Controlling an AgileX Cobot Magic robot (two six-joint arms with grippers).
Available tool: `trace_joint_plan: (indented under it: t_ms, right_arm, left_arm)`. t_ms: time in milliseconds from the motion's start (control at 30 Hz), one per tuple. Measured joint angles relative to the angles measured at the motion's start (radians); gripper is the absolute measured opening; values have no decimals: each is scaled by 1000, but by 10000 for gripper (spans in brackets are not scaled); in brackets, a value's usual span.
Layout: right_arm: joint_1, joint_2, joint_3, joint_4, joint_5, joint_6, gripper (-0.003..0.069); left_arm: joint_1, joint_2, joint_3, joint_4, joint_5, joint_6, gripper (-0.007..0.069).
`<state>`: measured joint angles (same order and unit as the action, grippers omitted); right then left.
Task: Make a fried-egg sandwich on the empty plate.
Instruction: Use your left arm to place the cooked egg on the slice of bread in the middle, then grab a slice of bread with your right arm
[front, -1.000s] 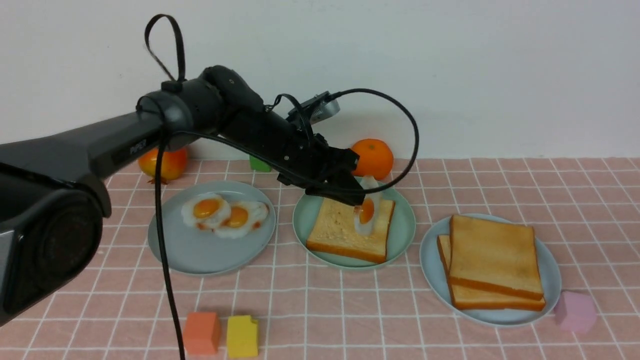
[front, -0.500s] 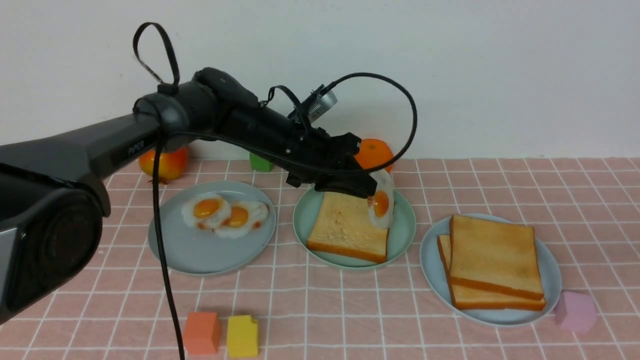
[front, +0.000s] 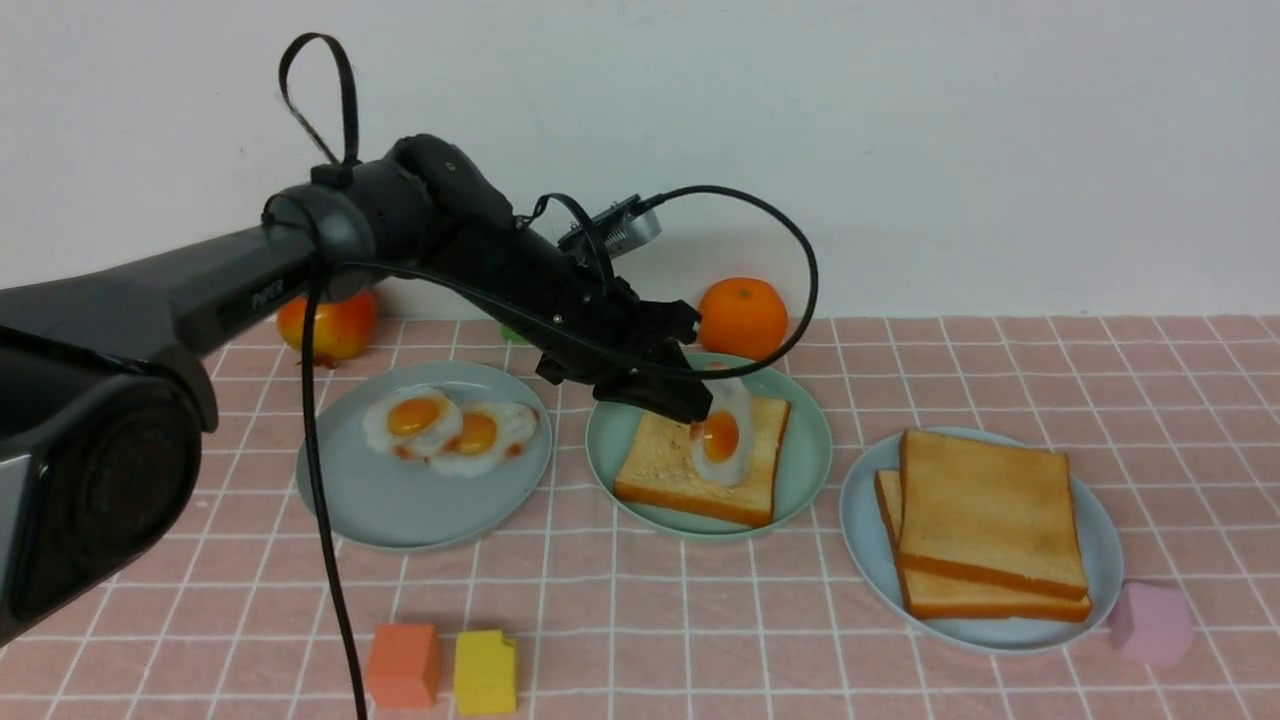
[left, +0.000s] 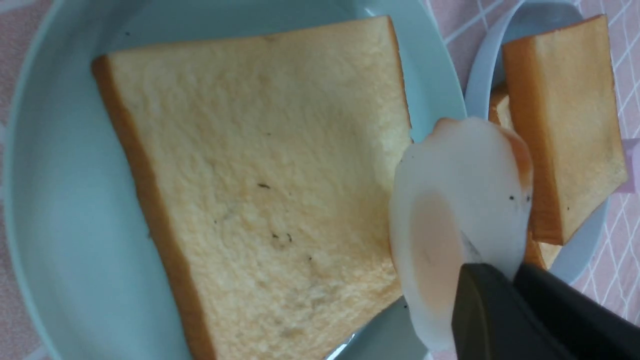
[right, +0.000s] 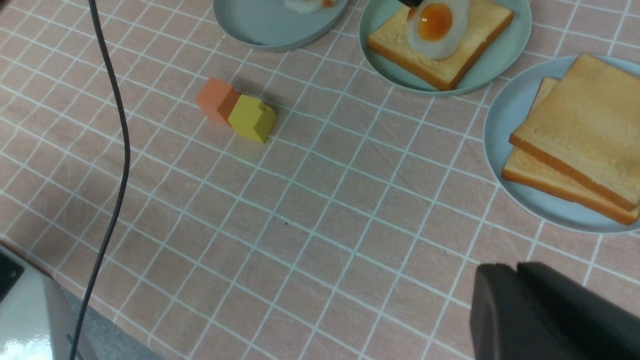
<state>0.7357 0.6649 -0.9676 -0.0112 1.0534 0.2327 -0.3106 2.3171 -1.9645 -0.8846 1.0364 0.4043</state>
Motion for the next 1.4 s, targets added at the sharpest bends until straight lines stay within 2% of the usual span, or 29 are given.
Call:
trace_joint_plan:
  t_ms: [267,433,500,567,667,800,933,1033,1133,1167,1233,1267,1400]
  right_arm:
    - [0,0,0,0,-3,0,78]
    - [0,0,0,0,-3,1,78]
    - [0,0,0,0,-3,1,78]
    - [0,0,0,0,-3,1,78]
    - [0,0,0,0,-3,1,78]
    - [0,0,0,0,-3,1,78]
    - [0,0,0,0,-3,1,81]
    - [0,4,0,0,-3,9,83]
    - [0,30,0,-22,7,36,85]
    - [0,33,0,-24,9,39,85]
    - [0,106,-8,-74,45,65,85]
    - [0,146,-14,-99,60,70,85]
    - [0,319,-46,-200,75,43,87]
  left_arm:
    - [0,0,0,50,-18,-1,69]
    - [0,0,0,114,-41,-25,260]
    - [0,0,0,115,-45,-27,300]
    - [0,0,0,120,-52,-32,394]
    - [0,0,0,128,-52,-52,431]
    - [0,-1,0,176,-50,-93,442]
    - [0,-13,0,286,-28,-146,443]
    - [0,-44,1,313,6,-156,395]
    - [0,-90,3,317,37,-156,262]
    - [0,-101,3,317,39,-156,248]
    - [-6,-196,3,316,71,-154,48]
    - [-11,-241,3,317,93,-151,12]
    - [-58,-438,59,344,126,-146,12]
